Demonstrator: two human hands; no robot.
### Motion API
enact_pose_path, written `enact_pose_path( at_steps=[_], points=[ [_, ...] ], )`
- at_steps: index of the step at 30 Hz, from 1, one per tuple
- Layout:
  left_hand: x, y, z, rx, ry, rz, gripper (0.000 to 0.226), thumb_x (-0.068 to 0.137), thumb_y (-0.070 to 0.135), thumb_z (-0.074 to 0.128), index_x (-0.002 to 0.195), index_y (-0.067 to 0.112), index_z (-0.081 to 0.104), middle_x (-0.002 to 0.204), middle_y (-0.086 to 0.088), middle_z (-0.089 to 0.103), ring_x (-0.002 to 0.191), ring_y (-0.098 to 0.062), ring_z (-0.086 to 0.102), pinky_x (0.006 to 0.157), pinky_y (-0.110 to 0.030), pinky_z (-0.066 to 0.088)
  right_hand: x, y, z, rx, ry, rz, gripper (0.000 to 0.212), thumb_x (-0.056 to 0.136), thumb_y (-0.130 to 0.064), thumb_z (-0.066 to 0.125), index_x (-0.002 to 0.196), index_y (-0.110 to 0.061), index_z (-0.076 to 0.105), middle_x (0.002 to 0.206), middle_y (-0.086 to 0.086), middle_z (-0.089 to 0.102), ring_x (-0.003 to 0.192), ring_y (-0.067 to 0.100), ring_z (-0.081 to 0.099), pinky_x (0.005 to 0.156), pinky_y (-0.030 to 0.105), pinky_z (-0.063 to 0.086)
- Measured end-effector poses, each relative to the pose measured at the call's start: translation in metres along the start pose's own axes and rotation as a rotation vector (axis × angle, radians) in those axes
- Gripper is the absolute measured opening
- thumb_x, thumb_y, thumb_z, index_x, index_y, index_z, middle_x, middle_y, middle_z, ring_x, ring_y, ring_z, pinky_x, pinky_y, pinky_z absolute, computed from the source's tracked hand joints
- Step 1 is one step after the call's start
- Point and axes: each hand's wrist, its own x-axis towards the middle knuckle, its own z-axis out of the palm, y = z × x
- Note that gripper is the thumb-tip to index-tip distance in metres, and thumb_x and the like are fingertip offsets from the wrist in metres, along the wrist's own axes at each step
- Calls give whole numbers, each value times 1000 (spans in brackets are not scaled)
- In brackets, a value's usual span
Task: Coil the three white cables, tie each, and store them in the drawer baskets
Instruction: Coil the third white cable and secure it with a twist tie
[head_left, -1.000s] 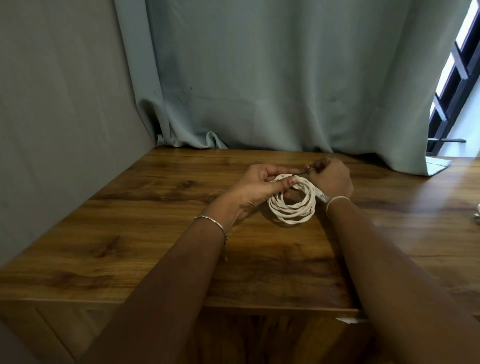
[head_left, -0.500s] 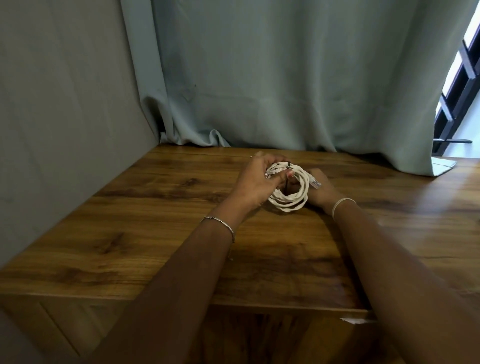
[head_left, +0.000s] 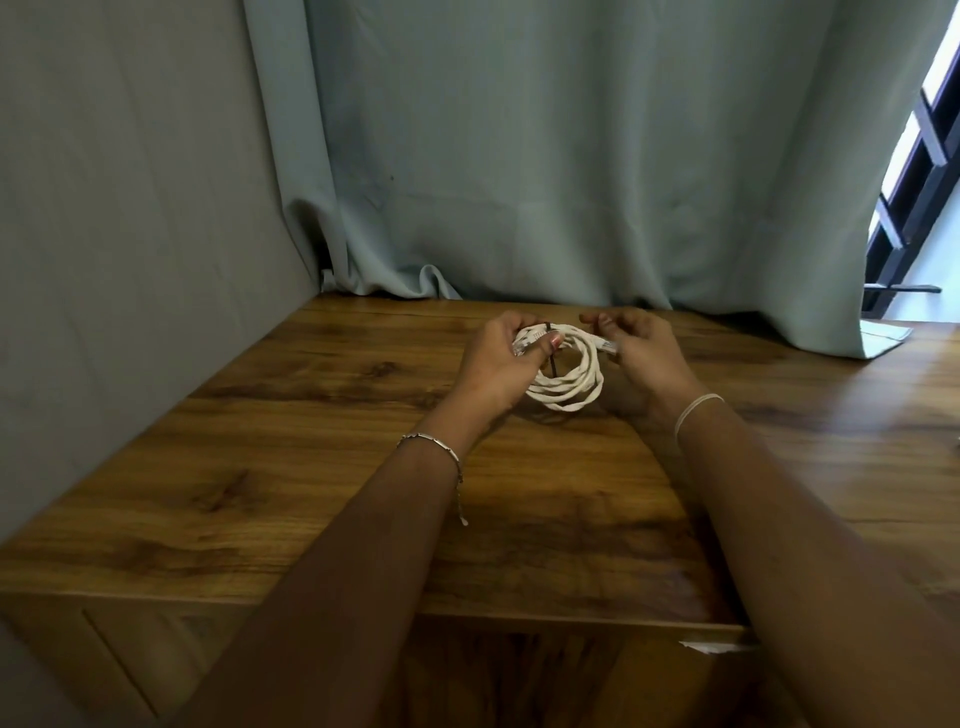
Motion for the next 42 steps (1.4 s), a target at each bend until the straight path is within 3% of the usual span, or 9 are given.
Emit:
enact_pose_path(
  at_steps=[4, 8, 11, 17, 21, 25, 32, 38, 42],
  points=[
    [2, -2, -3, -117, 41, -73, 24, 86, 14, 71, 108, 12, 62, 104, -10, 70, 97, -24, 68, 89, -42, 56, -13, -20, 3, 163, -107, -45, 24, 94, -30, 58, 102, -10, 68, 91, 4, 71, 82, 12, 67, 71, 21, 54],
    [3, -5, -6, -273, 87, -131, 24, 82, 9, 74, 104, 5, 65, 100, -15, 72, 90, -28, 70, 83, -39, 58, -22, -17, 7, 56, -256, -101, 31, 78, -5, 74, 108, -8, 66, 98, 3, 72, 91, 10, 68, 76, 20, 53],
    [1, -4, -9, -351, 67, -165, 23, 82, 7, 73, 103, 3, 66, 96, -14, 72, 82, -22, 71, 75, -30, 59, -24, -20, 10, 0, -268, -115, 40, 77, 10, 71, 113, -5, 63, 100, 4, 70, 85, 6, 69, 71, 18, 53],
    [0, -6, -13, -560, -53, -278, 31, 80, 1, 72, 110, -2, 65, 102, -21, 71, 88, -29, 71, 80, -38, 59, -33, -17, 26, -19, -254, -111, 47, 73, 23, 60, 113, -2, 54, 92, 4, 65, 71, 3, 67, 63, 15, 51],
    [1, -5, -14, -628, -122, -317, 25, 82, -1, 68, 107, -4, 65, 102, -21, 70, 83, -26, 70, 80, -35, 58, -32, -12, 28, -113, -220, -151, 46, 71, 14, 70, 107, -11, 54, 96, 4, 65, 75, 5, 66, 64, 18, 51],
    [3, -7, -15, -626, -150, -350, 35, 83, 0, 67, 116, -6, 62, 114, -26, 66, 98, -32, 67, 87, -39, 55, -29, -11, 25, -329, -186, -334, 46, 65, 2, 78, 102, -15, 57, 101, -1, 63, 87, 11, 61, 73, 22, 52],
    [4, -9, -15, -612, -180, -373, 30, 83, 0, 65, 112, -5, 64, 106, -23, 68, 81, -26, 69, 74, -33, 57, -33, -19, 25, -529, -187, -519, 37, 62, -8, 84, 89, -21, 62, 95, -11, 55, 90, 7, 55, 76, 16, 44],
    [6, -11, -15, -580, -199, -394, 34, 83, 5, 67, 116, -4, 63, 118, -25, 64, 99, -32, 64, 89, -39, 51, -32, -16, 26, -501, -158, -532, 23, 71, -5, 80, 80, -21, 66, 88, -4, 64, 84, 13, 62, 75, 30, 53],
    [9, -16, -14, -562, -168, -430, 29, 85, 0, 61, 114, -2, 64, 116, -23, 66, 107, -35, 63, 97, -43, 48, -32, -14, 28, -513, -161, -551, 27, 75, -3, 76, 81, -26, 63, 89, -3, 65, 83, 14, 63, 75, 33, 54]
  ],
)
